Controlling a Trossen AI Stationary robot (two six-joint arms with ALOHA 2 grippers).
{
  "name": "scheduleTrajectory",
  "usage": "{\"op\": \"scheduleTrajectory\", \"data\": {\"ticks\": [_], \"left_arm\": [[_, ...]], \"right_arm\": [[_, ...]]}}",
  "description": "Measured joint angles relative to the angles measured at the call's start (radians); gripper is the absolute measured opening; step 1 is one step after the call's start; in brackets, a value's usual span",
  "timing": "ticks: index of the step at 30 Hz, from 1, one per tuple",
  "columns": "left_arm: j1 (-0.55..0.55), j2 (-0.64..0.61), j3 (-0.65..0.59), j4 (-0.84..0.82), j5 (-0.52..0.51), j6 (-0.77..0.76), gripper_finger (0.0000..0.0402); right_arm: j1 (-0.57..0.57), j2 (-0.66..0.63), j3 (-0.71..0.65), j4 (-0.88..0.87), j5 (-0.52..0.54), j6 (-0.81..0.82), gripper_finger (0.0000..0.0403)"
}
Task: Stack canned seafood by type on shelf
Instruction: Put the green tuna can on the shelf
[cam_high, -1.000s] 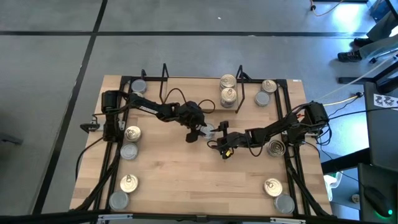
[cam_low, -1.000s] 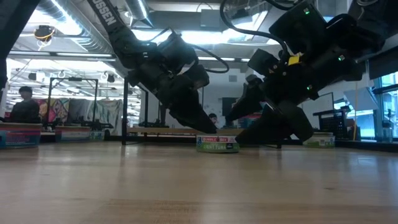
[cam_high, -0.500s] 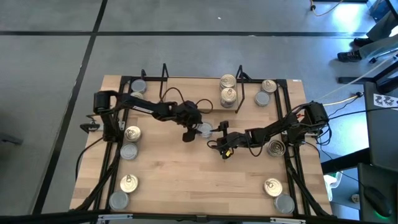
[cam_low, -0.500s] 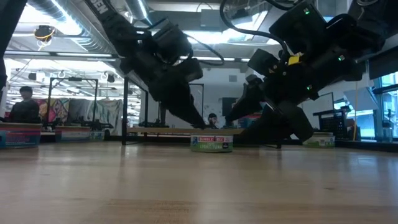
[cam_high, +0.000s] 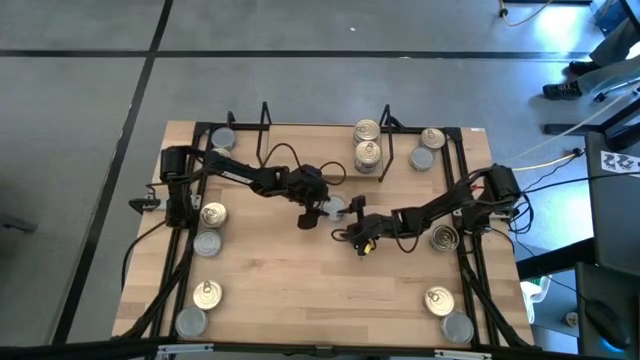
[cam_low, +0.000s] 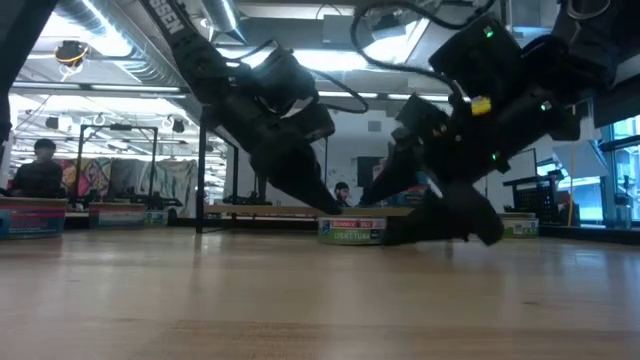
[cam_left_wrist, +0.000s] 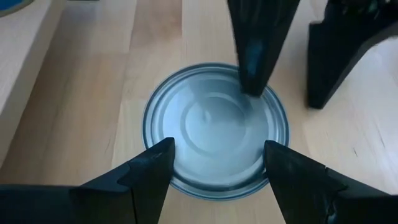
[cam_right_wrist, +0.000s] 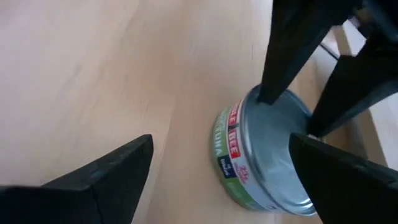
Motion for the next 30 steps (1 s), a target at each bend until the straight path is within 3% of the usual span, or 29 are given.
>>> {"op": "scheduleTrajectory", "data": {"ticks": [10,20,26,30], "left_arm": [[0.045,0.003,-0.002,0.004,0.122,-0.067,0.0249],[0.029,0.002,-0.008,0.003,0.078,0.069,0.0249],[0.024,0.004,-0.116,0.234,0.071,0.040,0.0249],[0.024,0.003,-0.160,0.304,0.069,0.019,0.0249]], "right_arm": [[0.000,0.050,0.084,-0.049,0.136,-0.146,0.0374],[0.000,0.048,0.100,-0.121,0.171,-0.145,0.0374],[0.000,0.048,0.100,-0.122,0.171,-0.144,0.0374],[0.000,0.048,0.100,-0.119,0.171,-0.146,0.0374]]}}
